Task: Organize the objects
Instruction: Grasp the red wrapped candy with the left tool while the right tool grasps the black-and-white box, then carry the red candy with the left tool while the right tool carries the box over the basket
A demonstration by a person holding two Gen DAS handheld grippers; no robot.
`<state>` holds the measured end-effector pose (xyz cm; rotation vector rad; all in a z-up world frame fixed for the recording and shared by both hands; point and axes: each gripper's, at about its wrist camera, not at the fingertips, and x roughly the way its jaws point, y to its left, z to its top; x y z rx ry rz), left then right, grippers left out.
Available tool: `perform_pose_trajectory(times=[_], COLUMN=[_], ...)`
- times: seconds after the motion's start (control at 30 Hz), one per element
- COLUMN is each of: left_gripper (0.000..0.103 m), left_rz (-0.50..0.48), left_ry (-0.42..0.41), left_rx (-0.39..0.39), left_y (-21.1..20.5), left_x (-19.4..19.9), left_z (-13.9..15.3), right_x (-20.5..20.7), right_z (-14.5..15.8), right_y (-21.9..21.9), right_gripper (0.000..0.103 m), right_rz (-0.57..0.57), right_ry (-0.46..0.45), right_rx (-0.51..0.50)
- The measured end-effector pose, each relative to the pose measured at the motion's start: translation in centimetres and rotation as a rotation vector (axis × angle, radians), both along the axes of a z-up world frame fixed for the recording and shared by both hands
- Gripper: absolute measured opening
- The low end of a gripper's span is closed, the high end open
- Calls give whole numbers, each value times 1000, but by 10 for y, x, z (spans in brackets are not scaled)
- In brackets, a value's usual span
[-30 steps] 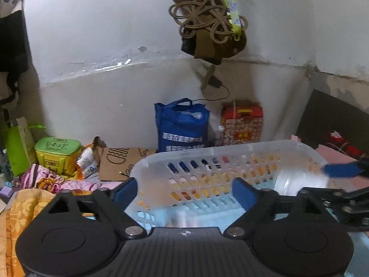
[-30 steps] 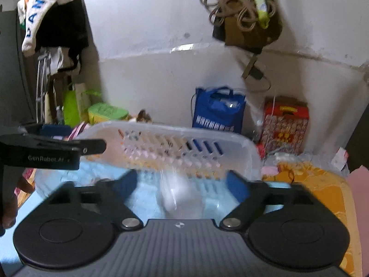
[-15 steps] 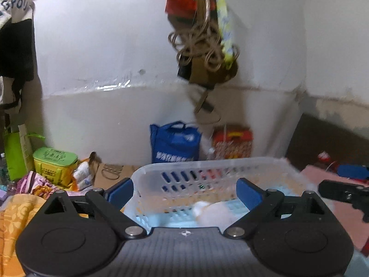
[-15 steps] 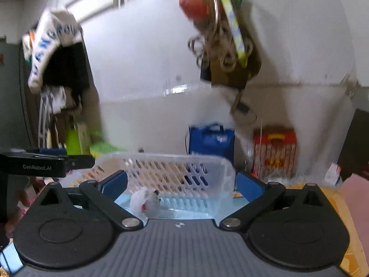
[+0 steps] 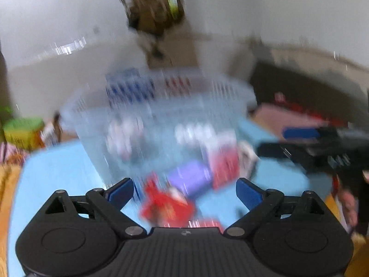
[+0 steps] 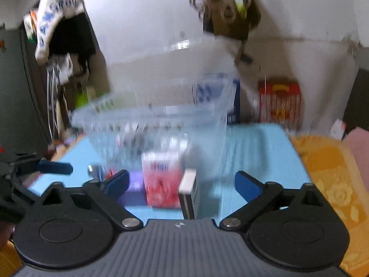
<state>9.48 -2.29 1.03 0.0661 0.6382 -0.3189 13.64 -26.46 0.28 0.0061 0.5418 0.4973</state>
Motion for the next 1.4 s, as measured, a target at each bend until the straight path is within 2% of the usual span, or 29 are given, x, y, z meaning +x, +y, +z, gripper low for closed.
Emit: perform_pose_trajectory(times=[0.1, 0.27, 0.4, 0.43, 0.5, 0.6, 0.67, 0.77, 1.03, 1.13, 1.23, 1.4], left_gripper=[91, 85, 82, 78, 74, 64, 57, 49, 50, 50, 49, 47], left_rz=[-10, -42, -21, -12, -7, -6, -12, -33, -27, -27, -29, -44], left_ry=[93, 194, 178, 173, 163, 153, 144, 134, 118, 111, 103, 60], left_rx=[63, 76, 83, 86, 86, 87, 90, 97, 102, 96, 97, 142], left_y=[-8, -16, -19, -20, -19, -20, -21, -25, -30, -32, -34, -40], left_x=[-5, -10, -11, -8, -10, -9, -11, -13, -11, -10, -9, -16], left_z=[-17, -39, -42, -42, -40, -37, -36, -36, -37, -38, -39, -38], right_x=[1, -2, -3, -4, -4, -1, -2, -2, -1, 0, 1, -3], right_z=[-7, -16, -23, -25, -30, -33, -34, -33, -36, -35, -34, -27], right_y=[11, 18, 15, 16, 16, 20, 20, 19, 21, 19, 16, 12], right_gripper=[85, 63, 53, 48, 47, 40, 31, 28, 28, 21, 19, 17], right_rz=[33, 51, 37, 34, 33, 32, 26, 21, 12, 8, -1, -5], right_ry=[27, 53, 61, 64, 69, 73, 67, 67, 57, 59, 62, 44], right_rx=[-53, -94, -119, -122, -126, -151, -163, -160, -180, -181, -181, -172])
